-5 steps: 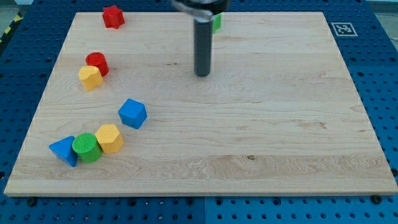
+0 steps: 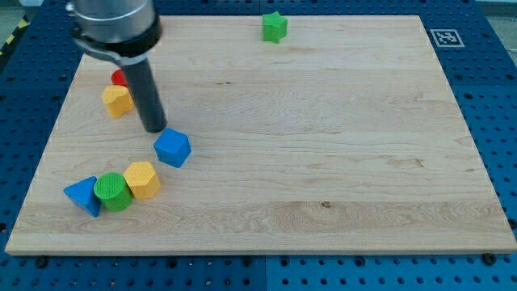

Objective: Move the yellow hexagon to the top right

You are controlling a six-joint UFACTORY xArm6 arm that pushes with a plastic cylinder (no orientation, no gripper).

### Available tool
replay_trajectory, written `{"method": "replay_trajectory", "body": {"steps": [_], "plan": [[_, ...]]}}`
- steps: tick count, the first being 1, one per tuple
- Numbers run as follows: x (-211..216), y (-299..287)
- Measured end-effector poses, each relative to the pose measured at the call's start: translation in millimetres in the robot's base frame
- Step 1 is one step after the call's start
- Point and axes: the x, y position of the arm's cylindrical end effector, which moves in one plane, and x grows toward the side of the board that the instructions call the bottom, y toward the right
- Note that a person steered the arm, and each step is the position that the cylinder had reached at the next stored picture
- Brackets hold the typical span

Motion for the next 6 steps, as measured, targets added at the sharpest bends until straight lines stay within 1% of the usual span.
{"method": "replay_trajectory", "body": {"steps": [1,2,3,4,6], "plan": [[29,-10],[73,-10],[91,-11],[104,-12],[108,-9]]}}
